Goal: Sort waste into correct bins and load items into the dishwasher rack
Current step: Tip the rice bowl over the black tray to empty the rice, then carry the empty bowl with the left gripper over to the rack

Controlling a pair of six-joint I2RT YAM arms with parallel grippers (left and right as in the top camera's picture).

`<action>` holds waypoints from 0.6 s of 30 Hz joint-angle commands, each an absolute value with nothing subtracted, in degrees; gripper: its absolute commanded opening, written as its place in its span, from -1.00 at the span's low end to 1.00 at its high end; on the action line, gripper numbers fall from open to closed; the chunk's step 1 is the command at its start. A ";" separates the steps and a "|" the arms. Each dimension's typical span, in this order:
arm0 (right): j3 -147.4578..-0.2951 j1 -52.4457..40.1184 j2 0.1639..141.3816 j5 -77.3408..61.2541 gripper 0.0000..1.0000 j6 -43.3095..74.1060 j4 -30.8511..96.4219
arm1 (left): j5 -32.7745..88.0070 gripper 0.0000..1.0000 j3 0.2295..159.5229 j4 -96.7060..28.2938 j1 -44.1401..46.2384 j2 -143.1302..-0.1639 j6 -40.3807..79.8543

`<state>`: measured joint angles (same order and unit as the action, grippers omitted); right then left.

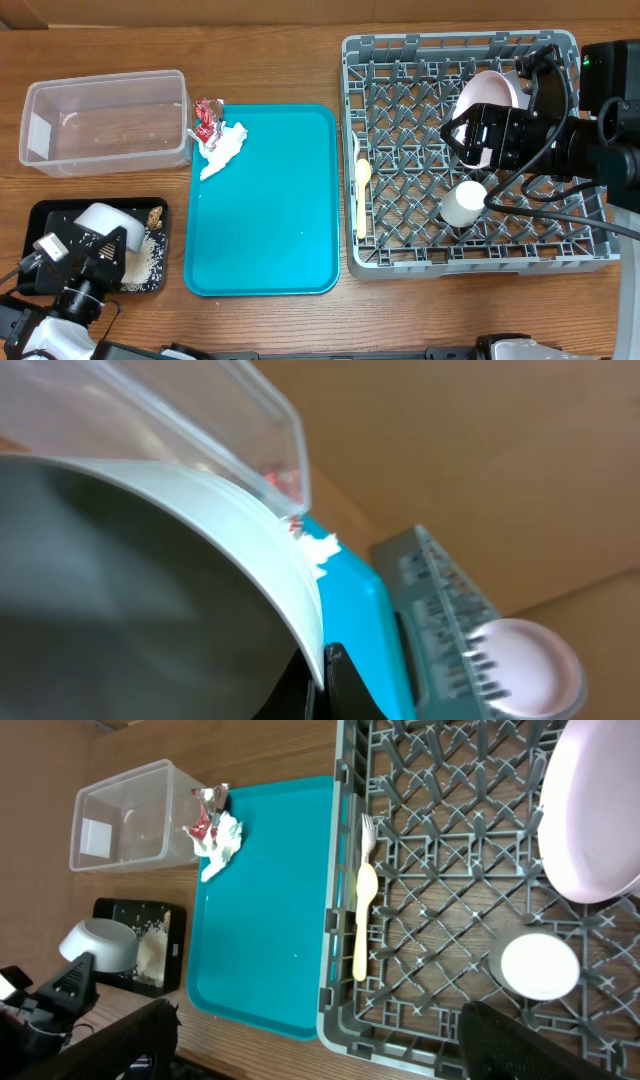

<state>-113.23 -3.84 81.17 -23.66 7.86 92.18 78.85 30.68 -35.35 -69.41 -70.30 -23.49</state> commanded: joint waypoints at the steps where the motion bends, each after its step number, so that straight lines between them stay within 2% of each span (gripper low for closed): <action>1: -113.60 -4.05 80.82 -25.34 0.82 7.53 91.88 | 85.60 -0.92 32.12 -38.13 -67.64 -66.85 -23.05; 4: -113.62 -4.05 80.64 -26.24 0.80 7.53 91.88 | 82.89 -0.92 34.33 -42.26 -65.49 -61.76 -24.05; 9: -113.62 -4.05 80.18 -26.22 0.80 7.53 91.29 | 70.78 -0.92 43.94 -50.19 -57.63 -51.29 -23.88; 13: -113.62 -4.08 80.14 -26.24 0.79 7.81 89.54 | 60.25 -0.92 53.08 -52.99 -46.26 -46.26 -19.75; 18: -113.62 -3.88 80.14 -25.80 0.80 10.59 86.15 | 56.07 -0.92 59.75 -52.84 -28.58 -45.47 -16.73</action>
